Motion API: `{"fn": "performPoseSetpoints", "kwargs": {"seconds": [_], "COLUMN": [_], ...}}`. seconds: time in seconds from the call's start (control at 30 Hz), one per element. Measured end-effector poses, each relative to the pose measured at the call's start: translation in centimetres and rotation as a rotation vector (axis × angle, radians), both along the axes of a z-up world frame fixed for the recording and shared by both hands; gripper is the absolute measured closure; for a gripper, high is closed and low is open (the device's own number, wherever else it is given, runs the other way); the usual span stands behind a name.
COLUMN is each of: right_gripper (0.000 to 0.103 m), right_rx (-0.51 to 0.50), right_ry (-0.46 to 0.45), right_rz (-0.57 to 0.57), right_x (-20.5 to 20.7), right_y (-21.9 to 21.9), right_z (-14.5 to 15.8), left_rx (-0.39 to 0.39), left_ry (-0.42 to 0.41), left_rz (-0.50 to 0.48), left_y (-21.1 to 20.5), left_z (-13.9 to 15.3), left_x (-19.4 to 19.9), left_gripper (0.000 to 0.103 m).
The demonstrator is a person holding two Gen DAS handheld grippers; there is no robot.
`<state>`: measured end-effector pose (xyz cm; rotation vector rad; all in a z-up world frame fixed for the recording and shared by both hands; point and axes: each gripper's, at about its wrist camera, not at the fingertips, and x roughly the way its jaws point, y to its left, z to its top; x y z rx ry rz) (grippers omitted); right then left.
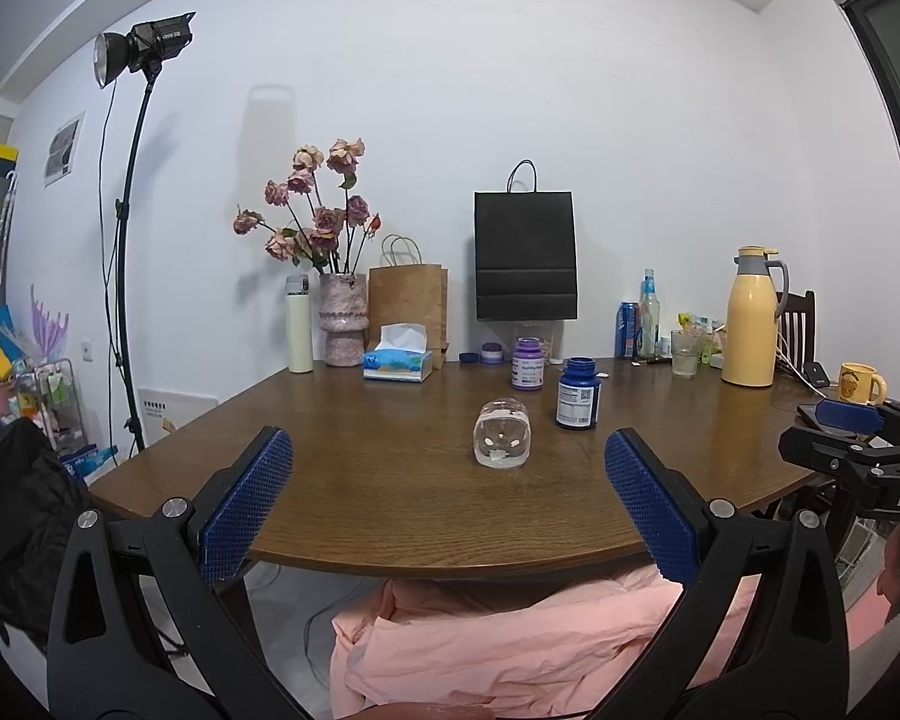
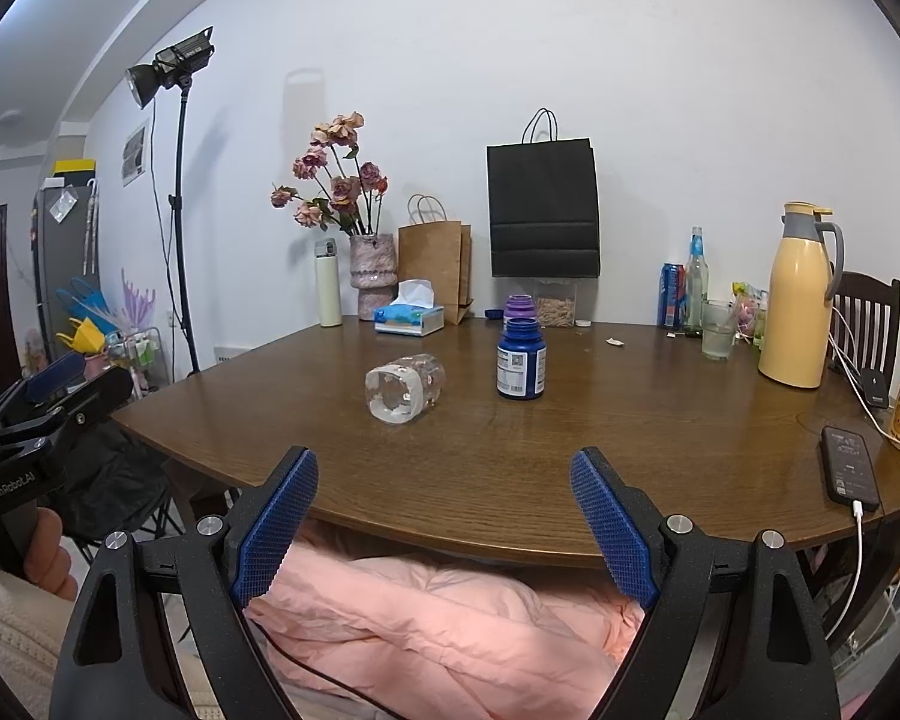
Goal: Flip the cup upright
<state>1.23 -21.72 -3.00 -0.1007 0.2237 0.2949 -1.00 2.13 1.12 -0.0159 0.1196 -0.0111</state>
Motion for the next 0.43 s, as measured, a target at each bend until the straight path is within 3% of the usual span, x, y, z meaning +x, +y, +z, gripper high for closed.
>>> {"fn": "performPoseSetpoints", "kwargs": {"seconds": [0.43], "right_gripper": [0.013], "right_rx": [0.0], "right_ry": [0.003], "right_rz": [-0.001], "right_x": [0.11], "right_y": [0.14], "right_z": [-0.13], "left_rx": [-0.001], "left_ry": [0.011], "left_rz": [0.002], "left_y": [-0.31], "left_z": [-0.04], "left_x": [0.19], "left_gripper": [0.0]}}
